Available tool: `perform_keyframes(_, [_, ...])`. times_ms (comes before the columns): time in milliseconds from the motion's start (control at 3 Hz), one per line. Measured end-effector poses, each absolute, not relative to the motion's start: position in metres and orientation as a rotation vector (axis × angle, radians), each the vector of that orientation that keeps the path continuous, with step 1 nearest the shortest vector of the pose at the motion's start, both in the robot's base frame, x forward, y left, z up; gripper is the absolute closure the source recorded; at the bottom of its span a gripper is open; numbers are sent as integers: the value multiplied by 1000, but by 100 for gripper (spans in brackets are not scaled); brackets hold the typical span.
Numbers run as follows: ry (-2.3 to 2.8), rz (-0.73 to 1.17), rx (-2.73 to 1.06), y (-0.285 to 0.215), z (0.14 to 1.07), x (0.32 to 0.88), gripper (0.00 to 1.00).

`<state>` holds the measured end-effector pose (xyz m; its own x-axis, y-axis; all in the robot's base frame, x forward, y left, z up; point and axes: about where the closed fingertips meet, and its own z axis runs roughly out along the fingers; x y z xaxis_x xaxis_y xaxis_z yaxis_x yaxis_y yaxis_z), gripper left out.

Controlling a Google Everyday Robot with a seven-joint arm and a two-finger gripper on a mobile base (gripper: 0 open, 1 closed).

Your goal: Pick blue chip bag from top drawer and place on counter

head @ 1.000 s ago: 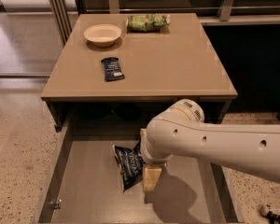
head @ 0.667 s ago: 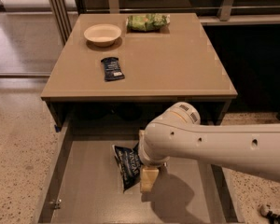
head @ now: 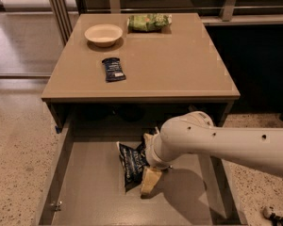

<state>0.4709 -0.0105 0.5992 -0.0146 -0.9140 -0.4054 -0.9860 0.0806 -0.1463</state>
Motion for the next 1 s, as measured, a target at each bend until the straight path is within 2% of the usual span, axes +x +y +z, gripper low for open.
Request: perform_keyframes(1000, [1973,248,-1877,-10,599,471,73])
